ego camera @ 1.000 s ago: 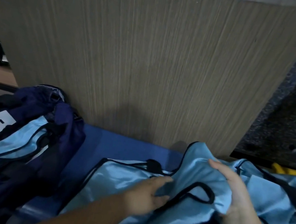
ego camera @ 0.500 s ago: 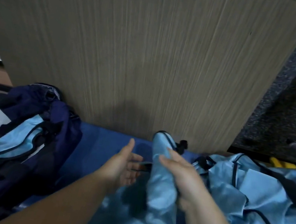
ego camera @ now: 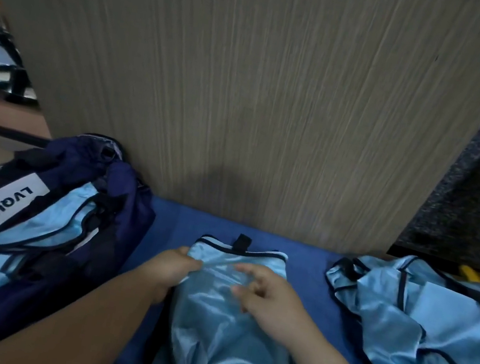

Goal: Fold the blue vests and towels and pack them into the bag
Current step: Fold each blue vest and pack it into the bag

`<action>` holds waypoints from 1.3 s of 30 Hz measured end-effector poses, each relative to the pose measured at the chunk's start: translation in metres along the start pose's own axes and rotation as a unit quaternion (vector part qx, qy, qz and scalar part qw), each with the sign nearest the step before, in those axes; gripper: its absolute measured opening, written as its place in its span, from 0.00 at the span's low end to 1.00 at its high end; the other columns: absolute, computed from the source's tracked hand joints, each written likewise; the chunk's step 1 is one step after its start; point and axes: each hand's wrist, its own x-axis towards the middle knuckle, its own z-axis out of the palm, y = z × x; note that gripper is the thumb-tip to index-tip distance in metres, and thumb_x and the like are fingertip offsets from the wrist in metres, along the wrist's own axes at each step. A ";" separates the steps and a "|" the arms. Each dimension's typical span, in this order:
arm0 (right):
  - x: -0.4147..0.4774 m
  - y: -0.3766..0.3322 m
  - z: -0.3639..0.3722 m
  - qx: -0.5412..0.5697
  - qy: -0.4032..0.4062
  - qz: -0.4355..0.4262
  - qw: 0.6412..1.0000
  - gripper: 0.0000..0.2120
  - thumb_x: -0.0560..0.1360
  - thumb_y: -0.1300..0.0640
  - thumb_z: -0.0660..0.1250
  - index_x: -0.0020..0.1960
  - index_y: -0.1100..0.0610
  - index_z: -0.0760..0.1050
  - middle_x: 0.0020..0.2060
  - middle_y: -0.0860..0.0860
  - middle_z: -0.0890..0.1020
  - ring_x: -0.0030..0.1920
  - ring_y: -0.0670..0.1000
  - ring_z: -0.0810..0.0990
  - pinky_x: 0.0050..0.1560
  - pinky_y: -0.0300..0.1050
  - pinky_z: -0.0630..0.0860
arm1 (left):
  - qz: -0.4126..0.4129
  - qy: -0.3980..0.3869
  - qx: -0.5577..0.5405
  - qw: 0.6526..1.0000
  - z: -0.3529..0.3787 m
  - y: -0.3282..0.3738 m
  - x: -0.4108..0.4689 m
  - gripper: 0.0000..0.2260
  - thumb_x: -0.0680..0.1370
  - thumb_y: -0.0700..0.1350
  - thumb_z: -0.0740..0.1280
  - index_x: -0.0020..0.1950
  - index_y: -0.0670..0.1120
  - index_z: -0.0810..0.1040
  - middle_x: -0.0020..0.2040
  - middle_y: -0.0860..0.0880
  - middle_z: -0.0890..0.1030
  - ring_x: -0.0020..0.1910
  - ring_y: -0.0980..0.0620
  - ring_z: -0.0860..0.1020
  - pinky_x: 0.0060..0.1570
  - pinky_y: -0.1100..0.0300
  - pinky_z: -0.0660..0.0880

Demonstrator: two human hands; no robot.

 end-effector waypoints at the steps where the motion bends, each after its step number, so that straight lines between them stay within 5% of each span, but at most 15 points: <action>1: 0.000 0.002 -0.005 -0.032 0.031 -0.002 0.999 0.11 0.74 0.52 0.72 0.54 0.40 0.77 0.28 0.44 0.76 0.30 0.40 0.73 0.43 0.47 0.77 | -0.004 -0.007 -0.009 1.000 -0.002 -0.001 0.001 0.06 0.79 0.37 0.65 0.55 0.44 0.77 0.51 0.42 0.82 0.47 0.45 0.81 0.43 0.55 0.77; 4: -0.002 0.003 -0.017 -0.175 0.096 0.034 0.979 0.12 0.73 0.46 0.70 0.57 0.41 0.76 0.39 0.41 0.77 0.41 0.41 0.77 0.44 0.44 0.76 | -0.012 -0.023 -0.009 1.000 -0.007 -0.001 0.003 0.06 0.81 0.41 0.64 0.56 0.47 0.77 0.52 0.44 0.82 0.50 0.45 0.81 0.45 0.55 0.78; 8: -0.007 0.009 -0.022 -0.258 0.057 0.146 0.953 0.31 0.71 0.38 0.70 0.69 0.46 0.63 0.61 0.47 0.70 0.61 0.49 0.73 0.52 0.42 0.69 | 0.014 -0.026 0.052 0.998 -0.008 -0.001 0.004 0.05 0.80 0.41 0.64 0.54 0.49 0.77 0.48 0.49 0.82 0.46 0.51 0.80 0.42 0.60 0.76; 11: -0.005 0.017 -0.021 -0.221 0.007 0.167 0.961 0.40 0.68 0.44 0.75 0.72 0.47 0.56 0.60 0.46 0.73 0.59 0.49 0.74 0.55 0.44 0.73 | 0.107 0.049 0.207 0.971 -0.007 -0.005 0.009 0.09 0.78 0.41 0.65 0.55 0.53 0.74 0.49 0.55 0.78 0.46 0.57 0.76 0.41 0.65 0.71; 15: -0.002 0.023 -0.026 -0.152 -0.031 0.148 0.977 0.47 0.66 0.54 0.78 0.74 0.39 0.51 0.54 0.45 0.76 0.52 0.46 0.78 0.55 0.43 0.78 | 0.183 0.085 0.268 0.942 -0.014 -0.017 0.022 0.31 0.76 0.39 0.67 0.76 0.54 0.61 0.69 0.54 0.69 0.69 0.52 0.69 0.64 0.60 0.67; 19: -0.001 0.027 -0.031 -0.111 -0.056 0.122 0.985 0.44 0.66 0.47 0.78 0.73 0.33 0.56 0.63 0.45 0.71 0.61 0.47 0.74 0.64 0.44 0.73 | 0.277 0.116 0.391 0.870 -0.018 -0.022 0.022 0.28 0.73 0.50 0.69 0.72 0.56 0.67 0.69 0.62 0.63 0.72 0.51 0.61 0.71 0.52 0.62; 21: 0.000 0.029 -0.031 -0.119 -0.036 0.109 0.986 0.37 0.68 0.40 0.75 0.72 0.34 0.60 0.66 0.46 0.66 0.64 0.47 0.70 0.65 0.42 0.70 | 0.290 0.044 0.444 0.847 -0.019 -0.018 0.014 0.30 0.70 0.67 0.64 0.71 0.60 0.68 0.67 0.67 0.59 0.71 0.56 0.58 0.72 0.55 0.57; 23: 0.002 0.032 -0.027 -0.150 -0.019 0.094 0.984 0.35 0.70 0.38 0.72 0.74 0.35 0.60 0.68 0.48 0.64 0.65 0.47 0.69 0.64 0.40 0.68 | 0.273 -0.071 0.546 0.789 -0.018 -0.019 0.008 0.47 0.60 0.83 0.48 0.75 0.64 0.59 0.71 0.69 0.52 0.74 0.60 0.50 0.73 0.54 0.50; 26: 0.002 0.039 -0.022 -0.240 -0.026 0.081 0.967 0.42 0.69 0.35 0.71 0.77 0.36 0.53 0.74 0.48 0.58 0.72 0.49 0.61 0.71 0.45 0.63 | 0.235 -0.146 0.628 0.727 -0.022 -0.032 0.009 0.56 0.53 0.85 0.40 0.78 0.63 0.44 0.71 0.68 0.39 0.75 0.62 0.39 0.74 0.50 0.40; 31: -0.002 0.041 -0.023 -0.364 -0.060 0.083 0.926 0.49 0.65 0.27 0.66 0.78 0.37 0.45 0.76 0.46 0.51 0.76 0.51 0.49 0.75 0.51 0.51 | 0.242 -0.122 0.625 0.732 -0.028 -0.041 0.013 0.52 0.56 0.84 0.39 0.77 0.64 0.43 0.71 0.67 0.36 0.73 0.62 0.34 0.72 0.50 0.34; 34: -0.003 0.042 -0.029 -0.358 -0.039 0.041 0.932 0.46 0.66 0.29 0.68 0.78 0.38 0.52 0.74 0.43 0.55 0.74 0.48 0.52 0.74 0.47 0.52 | 0.268 -0.051 0.579 0.769 -0.032 -0.041 0.007 0.49 0.56 0.83 0.30 0.73 0.69 0.58 0.71 0.70 0.51 0.71 0.65 0.48 0.73 0.54 0.47; 37: -0.005 0.044 -0.039 -0.332 0.033 -0.050 0.941 0.31 0.69 0.40 0.73 0.70 0.39 0.69 0.62 0.39 0.65 0.64 0.42 0.61 0.67 0.38 0.60 | 0.285 -0.032 0.487 0.825 -0.041 -0.041 -0.001 0.13 0.70 0.73 0.51 0.52 0.78 0.67 0.52 0.72 0.73 0.56 0.67 0.67 0.61 0.62 0.64; 38: -0.006 0.044 -0.040 -0.318 0.039 -0.074 0.944 0.25 0.69 0.45 0.75 0.64 0.40 0.74 0.57 0.38 0.68 0.59 0.40 0.64 0.63 0.36 0.63 | 0.292 -0.041 0.446 0.845 -0.045 -0.043 -0.003 0.08 0.74 0.62 0.61 0.49 0.78 0.69 0.48 0.69 0.76 0.51 0.63 0.72 0.55 0.66 0.68; 39: -0.007 0.043 -0.041 -0.300 0.027 -0.089 0.950 0.19 0.70 0.51 0.75 0.58 0.40 0.77 0.53 0.37 0.70 0.55 0.38 0.68 0.59 0.35 0.66 | 0.288 -0.052 0.415 0.861 -0.049 -0.046 -0.004 0.14 0.76 0.51 0.66 0.47 0.75 0.73 0.47 0.66 0.78 0.48 0.60 0.75 0.51 0.68 0.70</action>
